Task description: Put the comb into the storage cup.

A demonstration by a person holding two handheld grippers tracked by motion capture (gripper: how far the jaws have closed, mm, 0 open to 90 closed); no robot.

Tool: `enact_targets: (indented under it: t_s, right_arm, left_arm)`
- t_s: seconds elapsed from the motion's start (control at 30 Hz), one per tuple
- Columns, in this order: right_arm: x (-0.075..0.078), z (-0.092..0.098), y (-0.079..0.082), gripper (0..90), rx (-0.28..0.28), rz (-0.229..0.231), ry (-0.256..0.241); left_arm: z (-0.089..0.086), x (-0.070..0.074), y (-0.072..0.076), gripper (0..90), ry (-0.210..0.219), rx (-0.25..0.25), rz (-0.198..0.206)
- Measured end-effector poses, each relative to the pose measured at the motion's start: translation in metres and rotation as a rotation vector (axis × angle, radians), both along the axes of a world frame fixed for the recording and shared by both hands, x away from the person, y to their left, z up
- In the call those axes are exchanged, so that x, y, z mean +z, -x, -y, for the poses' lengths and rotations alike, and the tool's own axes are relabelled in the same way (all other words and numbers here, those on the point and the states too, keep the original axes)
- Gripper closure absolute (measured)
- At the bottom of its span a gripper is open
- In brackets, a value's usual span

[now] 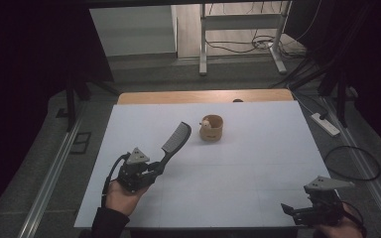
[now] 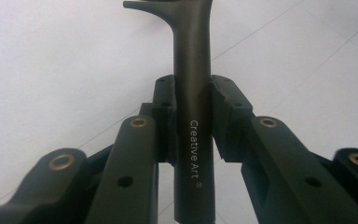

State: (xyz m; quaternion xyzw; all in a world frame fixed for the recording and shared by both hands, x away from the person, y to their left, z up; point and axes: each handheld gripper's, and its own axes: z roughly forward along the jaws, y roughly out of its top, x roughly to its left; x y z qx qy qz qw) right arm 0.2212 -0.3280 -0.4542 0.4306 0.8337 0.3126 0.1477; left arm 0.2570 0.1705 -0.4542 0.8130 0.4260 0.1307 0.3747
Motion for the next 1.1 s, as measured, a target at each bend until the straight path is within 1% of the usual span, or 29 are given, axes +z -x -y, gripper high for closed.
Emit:
enact_targets:
  t_s: [0.23,0.37,0.53,0.7,0.9,1.03,1.1]
  right_arm:
    - [0.0,-0.001,0.001,0.5,0.011,0.008,-0.001]
    - [0.001,-0.001,0.001,0.1,0.018,0.016,-0.001]
    - [0.003,-0.002,0.002,0.0,0.032,0.059,-0.026]
    - [0.007,-0.004,0.002,0.0,0.045,0.084,-0.042]
    - [0.013,-0.006,-0.001,0.0,0.08,0.118,-0.08]
    - [0.018,-0.007,-0.005,0.0,0.106,0.1,-0.132]
    - [0.021,-0.008,-0.007,0.0,0.117,0.105,-0.148]
  left_arm:
    - [0.002,0.003,0.009,72.3,0.039,0.0,0.024]
    - [0.003,0.004,0.013,72.3,0.043,0.0,0.035]
    - [0.004,0.006,0.019,72.3,0.058,0.006,0.05]
    - [0.006,0.006,0.024,72.3,0.066,0.002,0.056]
    - [0.008,0.007,0.028,72.3,0.078,0.003,0.061]
    - [0.009,0.007,0.029,72.3,0.081,-0.002,0.061]
    - [0.01,0.006,0.028,72.3,0.079,-0.006,0.06]
